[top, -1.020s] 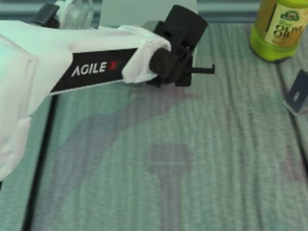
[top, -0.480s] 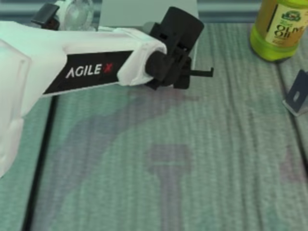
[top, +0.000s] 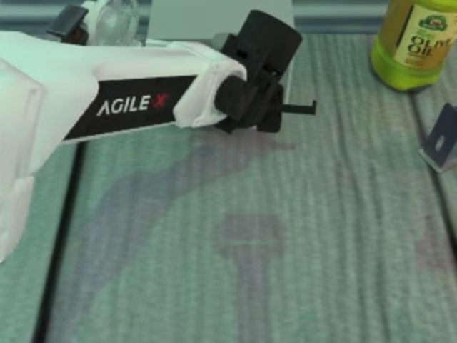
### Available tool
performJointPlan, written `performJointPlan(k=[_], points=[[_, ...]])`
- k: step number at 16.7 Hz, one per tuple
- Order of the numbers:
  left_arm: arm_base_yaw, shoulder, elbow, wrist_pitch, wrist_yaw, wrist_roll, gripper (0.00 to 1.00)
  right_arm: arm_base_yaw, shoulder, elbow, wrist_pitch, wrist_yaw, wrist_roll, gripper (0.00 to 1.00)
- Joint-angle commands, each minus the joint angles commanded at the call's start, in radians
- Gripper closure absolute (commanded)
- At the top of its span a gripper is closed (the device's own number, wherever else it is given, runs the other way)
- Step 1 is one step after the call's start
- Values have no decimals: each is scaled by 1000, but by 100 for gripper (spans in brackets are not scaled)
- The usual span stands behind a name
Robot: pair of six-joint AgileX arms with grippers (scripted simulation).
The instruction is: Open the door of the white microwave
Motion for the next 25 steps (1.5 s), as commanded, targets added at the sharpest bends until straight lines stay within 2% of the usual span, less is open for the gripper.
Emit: performJointPlan(k=[17,25], points=[[0,0,0,0,0,0,100,0,0,0,0,0,0,0],[5,-26,-43,26,24,33,100,0,0,0,0,0,0,0]])
